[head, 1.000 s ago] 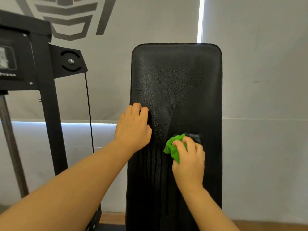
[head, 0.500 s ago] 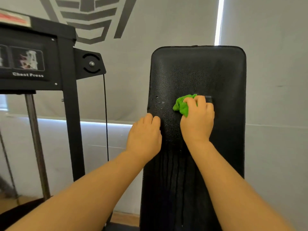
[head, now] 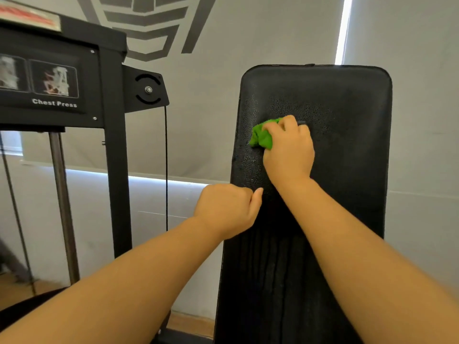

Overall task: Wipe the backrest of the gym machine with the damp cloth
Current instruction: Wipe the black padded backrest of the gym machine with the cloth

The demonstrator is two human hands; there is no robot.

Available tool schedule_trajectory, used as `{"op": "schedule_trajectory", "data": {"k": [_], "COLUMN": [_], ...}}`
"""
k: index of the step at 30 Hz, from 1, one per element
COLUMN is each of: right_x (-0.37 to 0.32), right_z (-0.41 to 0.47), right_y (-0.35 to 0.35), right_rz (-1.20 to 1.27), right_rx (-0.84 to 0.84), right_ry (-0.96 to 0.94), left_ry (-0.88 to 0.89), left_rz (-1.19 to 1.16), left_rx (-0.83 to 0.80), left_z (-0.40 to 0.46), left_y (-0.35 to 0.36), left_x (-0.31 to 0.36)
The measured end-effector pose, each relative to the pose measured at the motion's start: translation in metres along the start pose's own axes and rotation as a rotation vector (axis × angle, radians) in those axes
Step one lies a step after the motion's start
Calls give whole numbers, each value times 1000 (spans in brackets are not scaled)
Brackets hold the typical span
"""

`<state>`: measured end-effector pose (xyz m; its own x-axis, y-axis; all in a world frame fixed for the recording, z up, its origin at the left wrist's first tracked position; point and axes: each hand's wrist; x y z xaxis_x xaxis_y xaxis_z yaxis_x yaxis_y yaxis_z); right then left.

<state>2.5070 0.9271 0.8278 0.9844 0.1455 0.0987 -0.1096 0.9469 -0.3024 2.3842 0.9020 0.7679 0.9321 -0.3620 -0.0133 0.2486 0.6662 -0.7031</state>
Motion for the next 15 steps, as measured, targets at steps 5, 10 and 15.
{"op": "schedule_trajectory", "data": {"k": [5, 10, 15], "right_x": [-9, -23, -28], "right_z": [23, -27, -81], "right_y": [11, 22, 13], "right_rz": [-26, 11, 93], "right_rx": [6, 110, -35], "right_ry": [52, -72, -179], "left_ry": [37, 86, 475], "left_rz": [-18, -74, 15], "left_rx": [10, -122, -157], "left_z": [-4, -13, -30], "left_y": [6, 15, 28], "left_x": [-12, -15, -16]}}
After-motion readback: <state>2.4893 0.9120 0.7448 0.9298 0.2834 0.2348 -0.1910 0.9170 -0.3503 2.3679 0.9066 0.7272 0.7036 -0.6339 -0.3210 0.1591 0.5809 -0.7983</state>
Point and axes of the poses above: each hand's wrist, its own z-axis towards the middle knuckle, its own y-axis out of the palm, x = y × z, and after that the axes turned 10 degrees about -y, right-handed
